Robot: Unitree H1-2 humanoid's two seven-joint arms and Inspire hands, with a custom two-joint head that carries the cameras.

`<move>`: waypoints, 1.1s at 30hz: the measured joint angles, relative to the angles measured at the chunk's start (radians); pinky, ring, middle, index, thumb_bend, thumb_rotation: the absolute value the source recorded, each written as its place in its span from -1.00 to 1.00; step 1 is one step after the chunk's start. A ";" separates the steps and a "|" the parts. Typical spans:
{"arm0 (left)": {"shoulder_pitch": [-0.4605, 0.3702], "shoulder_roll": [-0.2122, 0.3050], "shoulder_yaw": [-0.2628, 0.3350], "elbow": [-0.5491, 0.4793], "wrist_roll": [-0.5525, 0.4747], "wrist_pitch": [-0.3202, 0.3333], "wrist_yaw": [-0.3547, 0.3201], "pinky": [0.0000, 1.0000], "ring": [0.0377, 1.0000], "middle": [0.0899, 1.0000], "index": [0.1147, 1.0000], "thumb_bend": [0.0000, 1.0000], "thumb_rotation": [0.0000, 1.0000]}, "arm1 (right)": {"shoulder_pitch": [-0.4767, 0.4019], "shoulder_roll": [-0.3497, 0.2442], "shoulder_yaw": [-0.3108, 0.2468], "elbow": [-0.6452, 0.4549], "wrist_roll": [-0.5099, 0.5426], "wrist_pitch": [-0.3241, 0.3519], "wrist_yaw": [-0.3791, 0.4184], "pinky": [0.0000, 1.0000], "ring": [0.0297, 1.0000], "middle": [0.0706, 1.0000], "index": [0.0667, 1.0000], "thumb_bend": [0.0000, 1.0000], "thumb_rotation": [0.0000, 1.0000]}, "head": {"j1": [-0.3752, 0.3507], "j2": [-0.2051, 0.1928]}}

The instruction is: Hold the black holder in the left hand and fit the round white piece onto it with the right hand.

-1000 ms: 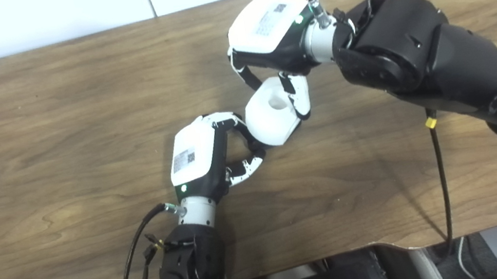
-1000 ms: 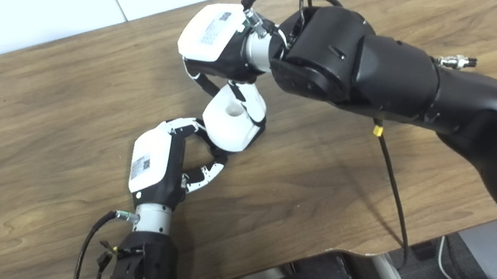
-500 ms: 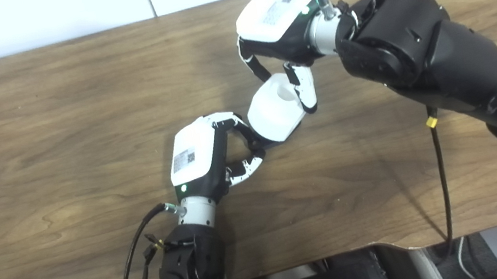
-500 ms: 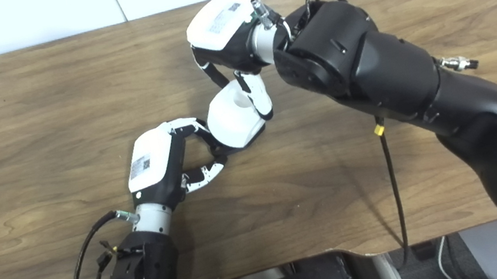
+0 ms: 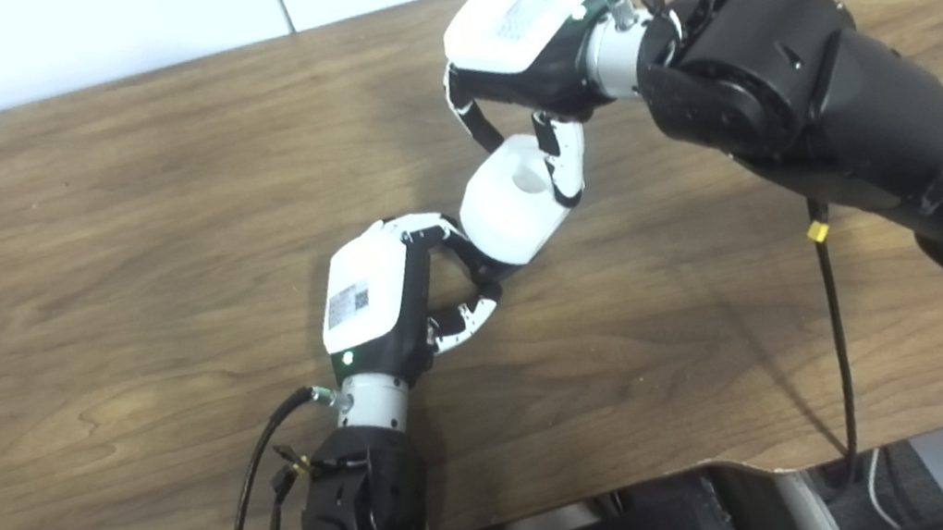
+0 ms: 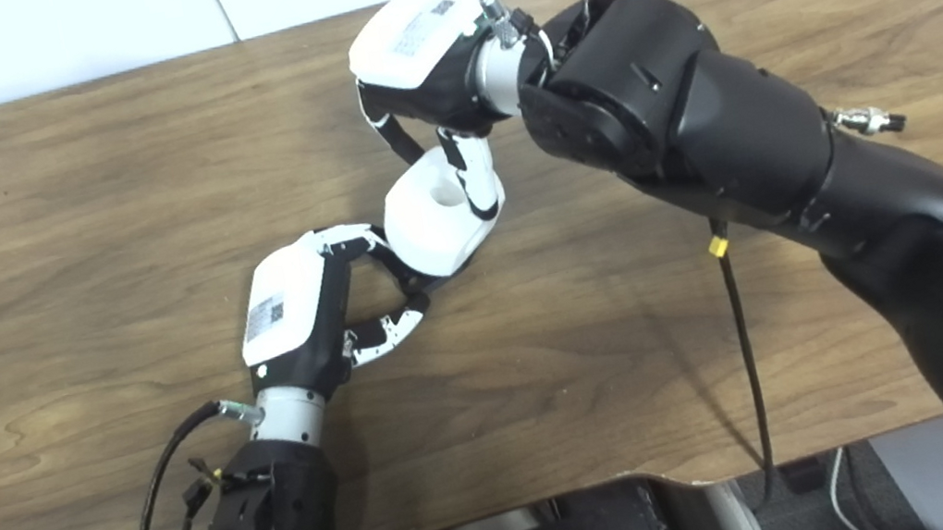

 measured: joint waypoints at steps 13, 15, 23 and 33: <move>-0.014 -0.004 -0.002 0.016 0.004 0.000 0.009 0.77 0.60 0.44 -0.17 0.04 -0.89 | -0.002 -0.001 -0.004 0.000 0.025 0.000 0.000 0.40 0.79 0.49 -0.03 0.98 -0.50 | 0.008 -0.008; -0.014 -0.006 -0.002 0.017 0.004 0.000 0.010 0.77 0.61 0.45 -0.17 0.04 -0.89 | -0.004 -0.002 -0.004 0.000 0.027 0.000 0.000 0.39 0.79 0.50 -0.01 1.00 -0.50 | 0.008 -0.008; -0.014 -0.008 -0.003 0.022 0.005 0.000 0.022 0.75 0.60 0.44 -0.17 0.04 -0.89 | -0.018 -0.004 -0.004 0.005 0.046 0.000 0.000 0.37 0.90 0.74 0.19 1.00 -0.49 | 0.009 -0.011; -0.015 -0.008 -0.005 0.026 0.004 0.000 0.029 0.76 0.60 0.44 -0.17 0.04 -0.89 | -0.035 -0.017 0.015 0.014 0.066 0.000 0.000 0.48 1.00 0.95 0.58 1.00 -0.39 | 0.009 -0.011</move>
